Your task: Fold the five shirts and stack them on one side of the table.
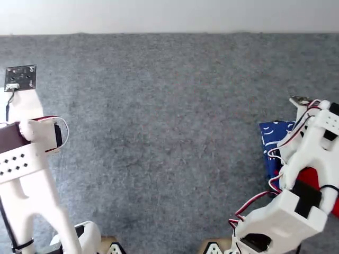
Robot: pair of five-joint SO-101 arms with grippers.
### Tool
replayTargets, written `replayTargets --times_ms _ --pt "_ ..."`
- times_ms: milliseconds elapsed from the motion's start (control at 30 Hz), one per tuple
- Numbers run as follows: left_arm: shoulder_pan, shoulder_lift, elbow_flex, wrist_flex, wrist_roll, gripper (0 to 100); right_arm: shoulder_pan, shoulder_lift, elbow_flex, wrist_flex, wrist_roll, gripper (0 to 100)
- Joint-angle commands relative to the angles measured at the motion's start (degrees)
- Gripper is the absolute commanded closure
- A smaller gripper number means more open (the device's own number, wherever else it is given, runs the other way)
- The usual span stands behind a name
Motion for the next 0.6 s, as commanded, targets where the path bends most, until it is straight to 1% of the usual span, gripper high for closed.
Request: replayTargets --times_ms 0,200,433,500,567 --pt "0.44 -0.97 -0.22 -0.70 -0.44 98 1.54 -0.31 -1.76 0.92 0.62 84.1" --pt "0.44 -1.05 -0.22 -0.70 -0.44 98 1.45 -0.13 -1.41 -0.92 0.62 83.8" --pt "0.44 -1.14 -0.22 -0.70 -0.35 98 1.36 -0.13 5.45 -8.04 0.62 84.1" --pt "0.44 -1.14 -0.22 -0.53 -0.35 98 1.36 -0.13 7.91 -10.15 0.62 86.4" --pt "0.44 -1.14 -0.22 -0.44 -0.35 98 1.36 -0.13 9.85 -12.35 0.62 92.5"
